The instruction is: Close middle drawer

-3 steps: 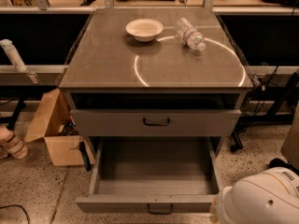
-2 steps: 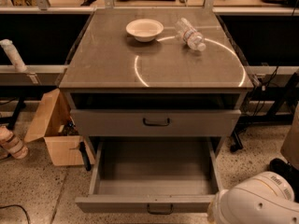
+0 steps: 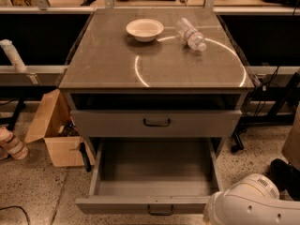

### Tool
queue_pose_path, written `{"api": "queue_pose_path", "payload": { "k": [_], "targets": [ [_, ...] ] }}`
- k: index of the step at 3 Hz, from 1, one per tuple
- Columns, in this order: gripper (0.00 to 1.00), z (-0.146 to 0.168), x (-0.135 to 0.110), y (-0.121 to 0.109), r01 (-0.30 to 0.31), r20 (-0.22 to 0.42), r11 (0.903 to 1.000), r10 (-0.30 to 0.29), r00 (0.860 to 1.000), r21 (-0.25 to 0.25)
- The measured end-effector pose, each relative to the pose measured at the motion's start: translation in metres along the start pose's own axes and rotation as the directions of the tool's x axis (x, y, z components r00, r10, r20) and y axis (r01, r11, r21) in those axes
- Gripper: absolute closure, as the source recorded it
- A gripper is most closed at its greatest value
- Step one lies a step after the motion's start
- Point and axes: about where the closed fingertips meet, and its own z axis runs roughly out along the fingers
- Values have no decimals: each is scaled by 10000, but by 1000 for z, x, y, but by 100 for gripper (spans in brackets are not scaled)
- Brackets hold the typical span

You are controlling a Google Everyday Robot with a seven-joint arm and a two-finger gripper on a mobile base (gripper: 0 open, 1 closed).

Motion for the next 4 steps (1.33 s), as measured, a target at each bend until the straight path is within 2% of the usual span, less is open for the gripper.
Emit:
{"api": "queue_pose_path", "payload": {
  "k": [1,2,4],
  "targets": [
    [100,19,-4,0,131,229,9998,-128,9997,-151],
    [100,42,-13,0,994,685,9943,-965,9930,-395],
    [100,58,-23,-19,2323,1671,9715,-2216,9607,-471]
  ]
}}
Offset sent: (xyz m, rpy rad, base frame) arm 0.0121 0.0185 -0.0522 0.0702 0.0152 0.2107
